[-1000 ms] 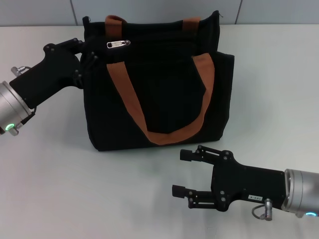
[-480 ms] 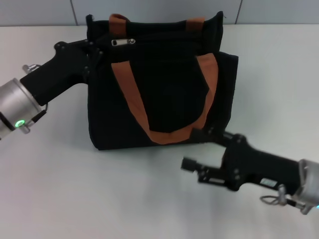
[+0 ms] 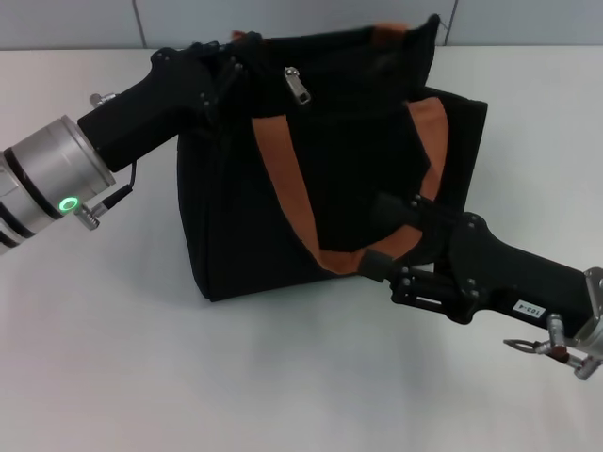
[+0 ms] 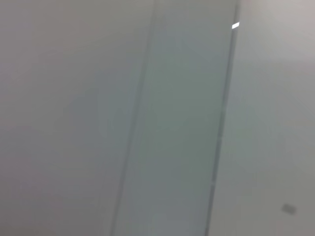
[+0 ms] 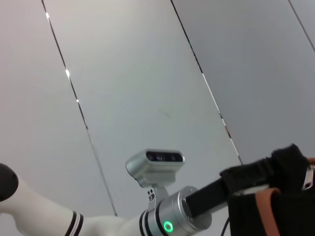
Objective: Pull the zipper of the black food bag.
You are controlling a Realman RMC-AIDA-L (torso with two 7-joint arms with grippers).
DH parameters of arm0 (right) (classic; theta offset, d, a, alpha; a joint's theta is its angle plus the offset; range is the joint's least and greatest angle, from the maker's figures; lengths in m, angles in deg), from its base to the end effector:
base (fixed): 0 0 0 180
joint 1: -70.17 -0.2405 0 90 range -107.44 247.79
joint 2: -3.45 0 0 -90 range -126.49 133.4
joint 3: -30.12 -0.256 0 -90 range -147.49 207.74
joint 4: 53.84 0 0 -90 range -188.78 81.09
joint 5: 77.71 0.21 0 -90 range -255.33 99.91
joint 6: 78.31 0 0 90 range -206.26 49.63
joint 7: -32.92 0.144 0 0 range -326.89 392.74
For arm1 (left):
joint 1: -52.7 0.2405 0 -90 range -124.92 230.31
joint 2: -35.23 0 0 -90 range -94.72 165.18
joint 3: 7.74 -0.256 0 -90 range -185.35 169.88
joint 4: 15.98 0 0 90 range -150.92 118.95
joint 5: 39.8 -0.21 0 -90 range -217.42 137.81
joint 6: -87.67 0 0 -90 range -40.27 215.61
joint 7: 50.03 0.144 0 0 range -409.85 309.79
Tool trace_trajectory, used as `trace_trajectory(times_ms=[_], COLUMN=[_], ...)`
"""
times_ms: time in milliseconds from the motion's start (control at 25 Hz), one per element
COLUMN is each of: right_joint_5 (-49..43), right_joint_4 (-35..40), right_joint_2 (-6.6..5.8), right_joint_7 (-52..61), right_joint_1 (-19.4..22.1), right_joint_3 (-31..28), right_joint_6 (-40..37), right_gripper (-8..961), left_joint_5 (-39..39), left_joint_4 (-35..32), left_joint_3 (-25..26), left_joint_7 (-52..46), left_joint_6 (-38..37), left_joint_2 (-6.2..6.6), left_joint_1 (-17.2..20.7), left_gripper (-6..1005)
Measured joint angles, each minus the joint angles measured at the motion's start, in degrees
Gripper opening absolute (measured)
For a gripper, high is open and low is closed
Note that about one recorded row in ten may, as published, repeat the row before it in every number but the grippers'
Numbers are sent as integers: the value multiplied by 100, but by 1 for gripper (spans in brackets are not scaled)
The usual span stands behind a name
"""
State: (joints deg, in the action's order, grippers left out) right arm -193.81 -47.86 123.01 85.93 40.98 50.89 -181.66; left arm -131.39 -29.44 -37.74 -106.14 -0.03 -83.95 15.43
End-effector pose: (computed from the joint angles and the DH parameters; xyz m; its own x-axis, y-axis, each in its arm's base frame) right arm 0.2463 0.2549 -0.0494 0.4778 -0.2655 -0.8374 -0.4122 -0.9095 0.0532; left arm -0.2225 0.3550 -0.0148 0.5207 0.0783 0.8501 0.5074 -0.8292 -0.2344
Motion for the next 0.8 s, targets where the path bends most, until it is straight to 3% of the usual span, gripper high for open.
trace_trajectory(times_ms=[480, 800], right_joint_5=[0, 8], right_joint_4=[-36, -171], right_joint_2=[-8, 0], right_joint_7=[369, 381], right_joint_1=[-33, -159], right_joint_3=[-645, -952], right_joint_6=[-146, -144], right_gripper=[735, 728], left_joint_5=[-2, -14], left_joint_4=[73, 81], left_joint_3=[-19, -24], left_joint_7=[-41, -83], left_joint_6=[148, -260], left_joint_2=[0, 0], left_joint_1=[40, -58], left_gripper=[35, 40])
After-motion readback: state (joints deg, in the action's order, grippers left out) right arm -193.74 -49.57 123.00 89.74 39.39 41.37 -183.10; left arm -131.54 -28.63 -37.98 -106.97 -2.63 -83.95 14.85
